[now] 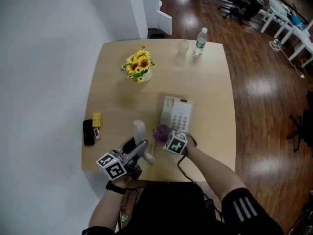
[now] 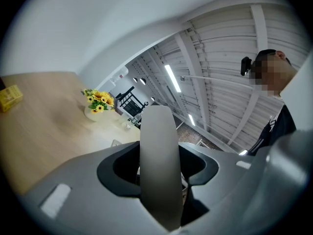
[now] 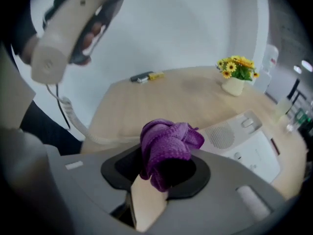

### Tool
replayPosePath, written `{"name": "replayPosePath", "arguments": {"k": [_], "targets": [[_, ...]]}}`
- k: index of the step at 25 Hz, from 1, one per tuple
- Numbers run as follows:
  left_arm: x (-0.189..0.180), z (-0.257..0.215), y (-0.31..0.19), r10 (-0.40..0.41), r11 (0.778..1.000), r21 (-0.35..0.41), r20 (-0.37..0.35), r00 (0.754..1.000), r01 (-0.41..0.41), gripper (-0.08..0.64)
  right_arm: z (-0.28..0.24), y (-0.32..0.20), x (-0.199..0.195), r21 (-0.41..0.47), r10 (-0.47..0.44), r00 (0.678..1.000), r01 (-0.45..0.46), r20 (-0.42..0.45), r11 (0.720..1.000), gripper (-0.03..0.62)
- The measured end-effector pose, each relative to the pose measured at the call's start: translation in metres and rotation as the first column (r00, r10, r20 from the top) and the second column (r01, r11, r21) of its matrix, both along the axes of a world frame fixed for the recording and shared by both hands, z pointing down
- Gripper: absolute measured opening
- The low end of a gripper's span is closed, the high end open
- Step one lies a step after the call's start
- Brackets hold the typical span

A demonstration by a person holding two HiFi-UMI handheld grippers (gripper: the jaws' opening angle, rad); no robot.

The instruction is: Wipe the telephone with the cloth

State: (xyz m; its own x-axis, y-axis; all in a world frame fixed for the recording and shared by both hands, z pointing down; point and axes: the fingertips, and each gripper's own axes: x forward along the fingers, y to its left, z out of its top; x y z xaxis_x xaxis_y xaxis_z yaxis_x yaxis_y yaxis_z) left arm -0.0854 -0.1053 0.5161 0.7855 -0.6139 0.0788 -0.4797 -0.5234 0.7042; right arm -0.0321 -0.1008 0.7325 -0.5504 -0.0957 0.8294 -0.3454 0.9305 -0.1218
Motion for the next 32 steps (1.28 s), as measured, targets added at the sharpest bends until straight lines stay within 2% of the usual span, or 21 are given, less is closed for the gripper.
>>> {"name": "replayPosePath", "arguments": {"k": [3,6,9,13,17,22,32], "targets": [[0.000,0.023,-0.012,-0.014,0.999,-0.036,0.042,0.999,0.016,0.218,-0.028,0.017,0.000,-0.091,0.086,0.984,-0.072,0.158,0.993,0.148],[0.004,0.050,-0.029,-0.014,0.998,-0.064,0.175,0.985,0.026,0.218,-0.058,0.028,0.017,-0.090,0.172,0.953,-0.154,0.251,0.984,0.149],[0.018,0.078,-0.049,0.016,0.996,-0.093,0.292,0.956,0.012,0.218,-0.083,0.034,0.046,-0.082,0.267,0.911,-0.254,0.313,0.964,0.149],[0.042,0.116,-0.075,0.021,0.987,-0.153,0.383,0.923,0.041,0.218,-0.104,0.036,0.093,-0.069,0.366,0.867,-0.365,0.339,0.928,0.150],[0.068,0.147,-0.108,0.029,0.986,-0.154,0.523,0.852,0.061,0.218,-0.123,0.036,0.125,-0.081,0.439,0.814,-0.443,0.381,0.893,0.150],[0.097,0.173,-0.139,0.064,0.982,-0.176,0.633,0.771,0.063,0.218,-0.140,0.035,0.140,-0.086,0.473,0.768,-0.487,0.433,0.869,0.150],[0.112,0.204,-0.153,0.073,0.971,-0.203,0.763,0.643,0.130,0.221,-0.134,0.033,0.162,-0.127,0.507,0.747,-0.506,0.429,0.853,0.150]]}}
